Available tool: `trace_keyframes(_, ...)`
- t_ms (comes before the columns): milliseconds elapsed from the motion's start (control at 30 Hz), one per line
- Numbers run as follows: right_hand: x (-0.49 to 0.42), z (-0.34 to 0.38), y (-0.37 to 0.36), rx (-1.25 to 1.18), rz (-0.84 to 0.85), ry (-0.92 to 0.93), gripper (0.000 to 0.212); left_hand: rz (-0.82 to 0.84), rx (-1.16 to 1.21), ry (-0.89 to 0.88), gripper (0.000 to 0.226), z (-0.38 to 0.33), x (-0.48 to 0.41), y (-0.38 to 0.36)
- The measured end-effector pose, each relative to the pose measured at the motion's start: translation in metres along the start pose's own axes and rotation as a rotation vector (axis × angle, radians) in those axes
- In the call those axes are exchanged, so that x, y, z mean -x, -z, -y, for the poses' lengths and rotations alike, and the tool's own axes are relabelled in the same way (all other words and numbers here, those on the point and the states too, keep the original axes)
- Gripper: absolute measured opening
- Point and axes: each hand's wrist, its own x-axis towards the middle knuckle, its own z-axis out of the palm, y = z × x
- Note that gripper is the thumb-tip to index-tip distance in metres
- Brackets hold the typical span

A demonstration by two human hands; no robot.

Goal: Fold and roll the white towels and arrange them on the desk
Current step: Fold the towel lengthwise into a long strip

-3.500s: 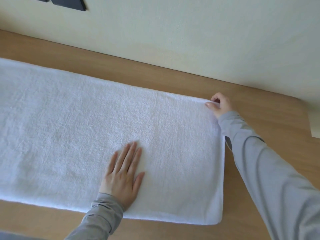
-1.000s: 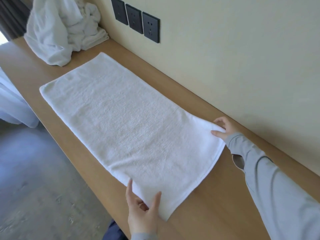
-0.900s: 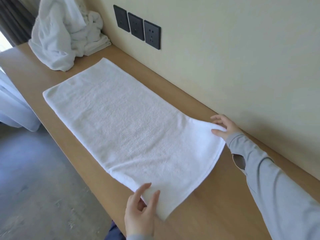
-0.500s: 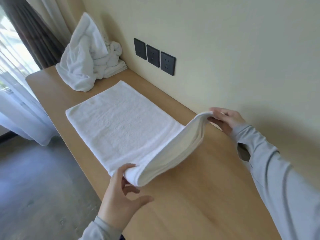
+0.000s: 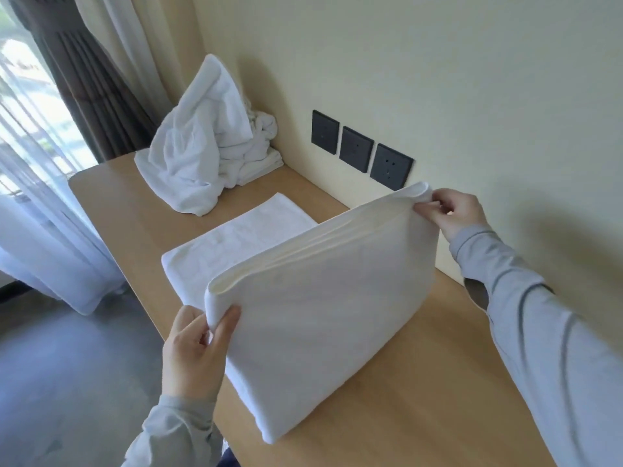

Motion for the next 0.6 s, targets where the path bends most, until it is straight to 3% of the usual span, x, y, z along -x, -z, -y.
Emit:
trace_keyframes(100,-0.026,0.031,-0.050,0.060,-0.002,0.064,0.006,0.017,0.027,0.006,0.048,0.022,-0.046,0.014)
trace_keyframes(333,-0.089,0.078,-0.184,0.104,0.003,0.087,0.021,0.082,0.035,0.115,0.044,0.092,-0.151,0.033)
trace_keyframes(600,-0.149,0.043,-0.328,0.285,0.233,-0.126,0.022,0.237,-0.098,0.425,0.055,0.184,-0.240,0.010)
